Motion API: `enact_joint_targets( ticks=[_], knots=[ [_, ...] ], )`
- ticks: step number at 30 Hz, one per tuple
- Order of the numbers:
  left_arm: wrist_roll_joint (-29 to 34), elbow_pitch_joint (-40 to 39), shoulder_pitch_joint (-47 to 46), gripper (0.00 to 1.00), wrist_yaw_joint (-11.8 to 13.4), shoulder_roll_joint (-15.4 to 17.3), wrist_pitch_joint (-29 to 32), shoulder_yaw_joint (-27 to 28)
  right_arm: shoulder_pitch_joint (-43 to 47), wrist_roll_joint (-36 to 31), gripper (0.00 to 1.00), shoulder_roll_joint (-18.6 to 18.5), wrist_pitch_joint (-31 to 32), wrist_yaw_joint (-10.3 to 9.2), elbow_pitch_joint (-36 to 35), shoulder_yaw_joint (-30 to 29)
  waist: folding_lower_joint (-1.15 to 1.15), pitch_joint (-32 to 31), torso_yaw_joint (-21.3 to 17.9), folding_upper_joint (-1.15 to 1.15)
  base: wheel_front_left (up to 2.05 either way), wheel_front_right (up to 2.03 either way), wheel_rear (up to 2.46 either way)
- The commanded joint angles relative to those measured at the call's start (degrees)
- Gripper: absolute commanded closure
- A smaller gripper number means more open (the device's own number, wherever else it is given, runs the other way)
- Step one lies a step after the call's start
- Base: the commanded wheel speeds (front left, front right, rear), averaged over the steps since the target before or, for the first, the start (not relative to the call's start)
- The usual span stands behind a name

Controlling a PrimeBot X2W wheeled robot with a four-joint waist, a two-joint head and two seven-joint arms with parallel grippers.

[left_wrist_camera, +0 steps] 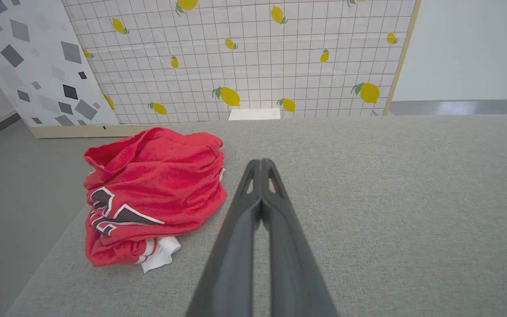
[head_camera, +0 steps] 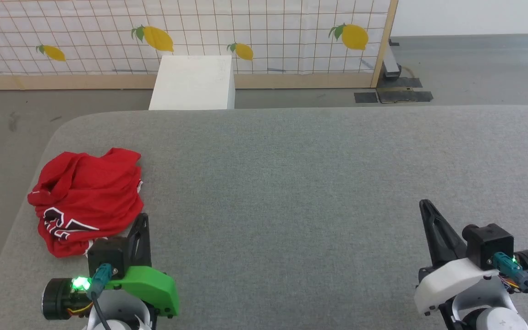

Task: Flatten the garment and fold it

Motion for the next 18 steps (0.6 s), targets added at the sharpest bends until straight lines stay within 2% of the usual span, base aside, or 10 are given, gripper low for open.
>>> enact_joint_targets(
  ticks=[1,4,5,18],
  knots=[
    [0.7,-0.1,-0.4,1.00,-0.1,0.4,0.1,0.2,-0.1,-0.4,1.00,-0.1,0.0,0.36,-0.3,0.1,0.00,0.0,0.0,0.00,0.00,0.00,0.00],
    [0.7,-0.1,-0.4,1.00,-0.1,0.4,0.1,0.2,-0.1,-0.4,1.00,-0.1,0.0,0.36,-0.3,0.1,0.00,0.0,0.0,0.00,0.00,0.00,0.00],
    [0.0,0.0,0.0,0.00,0.0,0.0,0.0,0.0,0.0,0.0,0.00,0.0,0.0,0.00,0.0,0.0,0.00,0.0,0.0,0.00,0.00,0.00,0.00],
    [-0.8,1.3,-0.6,0.00,0.7,0.0,-1.2,-1.2,0.1,0.1,0.00,0.0,-1.1,-0.03,0.6,-0.7,0.00,0.0,0.5,0.00,0.00,0.00,0.00]
  ],
)
